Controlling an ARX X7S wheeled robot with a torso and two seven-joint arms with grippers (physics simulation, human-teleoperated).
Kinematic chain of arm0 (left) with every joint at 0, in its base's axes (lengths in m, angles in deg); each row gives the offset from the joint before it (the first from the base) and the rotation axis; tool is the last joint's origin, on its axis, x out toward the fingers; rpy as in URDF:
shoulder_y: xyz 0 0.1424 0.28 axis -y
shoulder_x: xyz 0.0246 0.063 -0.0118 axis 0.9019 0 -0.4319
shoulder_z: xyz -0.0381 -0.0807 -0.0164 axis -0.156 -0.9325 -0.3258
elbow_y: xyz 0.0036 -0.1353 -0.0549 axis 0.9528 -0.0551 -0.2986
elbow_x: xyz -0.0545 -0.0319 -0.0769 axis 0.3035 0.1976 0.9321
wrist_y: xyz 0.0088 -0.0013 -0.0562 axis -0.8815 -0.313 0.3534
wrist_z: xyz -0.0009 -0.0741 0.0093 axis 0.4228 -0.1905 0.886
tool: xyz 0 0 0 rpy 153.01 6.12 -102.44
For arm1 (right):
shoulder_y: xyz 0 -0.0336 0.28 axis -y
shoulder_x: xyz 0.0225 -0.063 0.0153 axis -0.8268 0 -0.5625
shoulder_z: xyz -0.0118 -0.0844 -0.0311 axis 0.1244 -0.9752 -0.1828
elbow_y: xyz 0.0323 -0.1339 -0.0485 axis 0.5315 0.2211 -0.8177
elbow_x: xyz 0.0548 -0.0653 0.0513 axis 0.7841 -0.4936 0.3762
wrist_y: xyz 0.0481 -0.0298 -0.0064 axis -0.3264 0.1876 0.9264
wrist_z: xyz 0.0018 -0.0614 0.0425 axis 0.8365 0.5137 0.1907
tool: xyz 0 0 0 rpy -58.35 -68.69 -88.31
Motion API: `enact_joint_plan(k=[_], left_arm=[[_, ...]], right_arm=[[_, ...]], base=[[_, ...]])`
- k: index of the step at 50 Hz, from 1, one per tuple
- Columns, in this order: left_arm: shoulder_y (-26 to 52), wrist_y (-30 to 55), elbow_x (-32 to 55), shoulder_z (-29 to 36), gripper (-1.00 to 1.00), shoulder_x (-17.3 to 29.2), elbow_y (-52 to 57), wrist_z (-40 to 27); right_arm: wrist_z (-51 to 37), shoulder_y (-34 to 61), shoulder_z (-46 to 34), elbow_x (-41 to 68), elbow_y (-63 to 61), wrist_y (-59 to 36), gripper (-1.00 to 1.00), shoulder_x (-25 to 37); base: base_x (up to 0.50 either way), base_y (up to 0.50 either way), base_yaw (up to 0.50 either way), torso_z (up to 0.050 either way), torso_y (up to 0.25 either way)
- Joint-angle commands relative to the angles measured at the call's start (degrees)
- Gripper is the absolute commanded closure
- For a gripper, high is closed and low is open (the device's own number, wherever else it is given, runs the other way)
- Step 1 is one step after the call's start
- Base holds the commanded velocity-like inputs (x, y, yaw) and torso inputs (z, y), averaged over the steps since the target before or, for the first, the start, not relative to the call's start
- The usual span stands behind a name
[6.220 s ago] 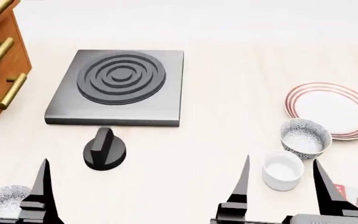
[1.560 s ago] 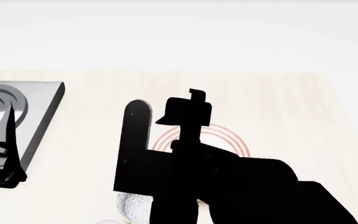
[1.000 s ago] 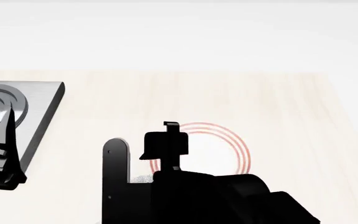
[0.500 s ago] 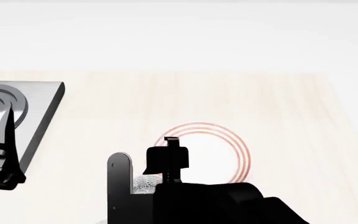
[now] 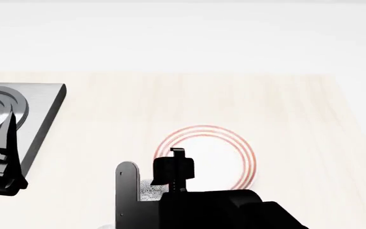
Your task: Pick the akita bowl between the plate and the ramekin and place it on the plate.
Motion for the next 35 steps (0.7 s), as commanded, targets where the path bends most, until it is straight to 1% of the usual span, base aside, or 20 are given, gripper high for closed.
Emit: enact_joint_plan(k=[1, 19, 32, 35], left_arm=[[-0.1, -0.3, 0.1, 0.0, -1.0, 0.1, -0.2, -0.1], [-0.2, -0.7, 0.1, 0.5, -1.0, 0.3, -0.3, -0.3], [0.0, -0.7, 0.6, 0.4, -1.0, 0.3, -0.3, -0.7], [0.0, -0.7, 0.7, 0.4, -1.0, 0.4, -0.2, -0.7]], right_arm=[[1.0, -0.6, -0.6, 0.5, 1.6, 1.4, -1.0, -0.6], [0.6, -1.6, -1.5, -0.5, 8.6, 4.7, -1.0, -2.3], [-1.1, -2.3, -1.1, -1.0, 12.7, 7.1, -1.0, -4.2], [-3.3, -2.7, -1.1, -2.4, 16.2, 8.8, -1.0, -5.7]], base=[[0.0, 0.0, 0.0, 0.0, 0.0], [0.0, 0.0, 0.0, 0.0, 0.0], [0.0, 0.0, 0.0, 0.0, 0.0], [0.0, 0.0, 0.0, 0.0, 0.0]])
